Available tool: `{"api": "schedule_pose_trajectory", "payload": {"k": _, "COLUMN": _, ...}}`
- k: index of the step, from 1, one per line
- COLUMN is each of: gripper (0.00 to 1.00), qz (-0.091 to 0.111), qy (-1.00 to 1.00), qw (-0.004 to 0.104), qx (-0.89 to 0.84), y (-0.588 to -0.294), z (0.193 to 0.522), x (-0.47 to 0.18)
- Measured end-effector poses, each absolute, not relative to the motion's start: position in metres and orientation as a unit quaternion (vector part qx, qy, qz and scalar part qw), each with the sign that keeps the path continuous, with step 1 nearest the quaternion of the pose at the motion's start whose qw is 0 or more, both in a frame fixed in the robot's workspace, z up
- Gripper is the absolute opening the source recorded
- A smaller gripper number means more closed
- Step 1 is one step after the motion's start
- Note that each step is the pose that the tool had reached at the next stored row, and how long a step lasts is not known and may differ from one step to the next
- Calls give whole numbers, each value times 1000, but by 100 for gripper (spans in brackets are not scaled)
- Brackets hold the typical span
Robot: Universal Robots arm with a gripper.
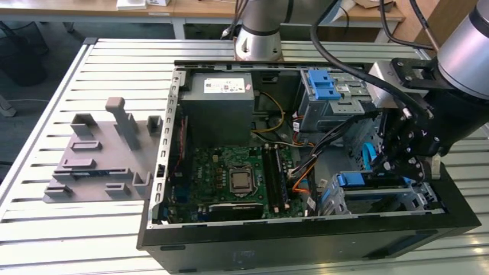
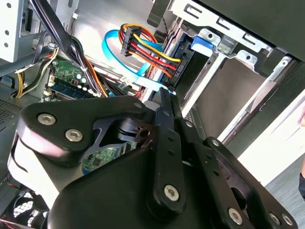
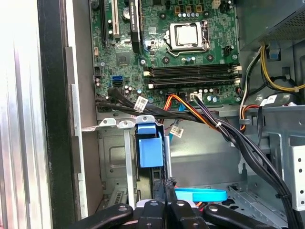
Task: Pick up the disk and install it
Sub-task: 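Insert the second disk wire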
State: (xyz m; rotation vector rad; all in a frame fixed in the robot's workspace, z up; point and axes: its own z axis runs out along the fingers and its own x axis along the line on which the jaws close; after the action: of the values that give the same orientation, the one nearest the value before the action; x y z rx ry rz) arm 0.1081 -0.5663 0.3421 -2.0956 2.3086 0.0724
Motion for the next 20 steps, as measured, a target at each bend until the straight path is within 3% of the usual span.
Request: {"api": "schedule_pose_trajectory", "payload": {"k": 20, "gripper": 15, "qz": 23, "qy": 740, "qw": 12, "qx": -672, "y": -566, "z": 335, "x": 111}}
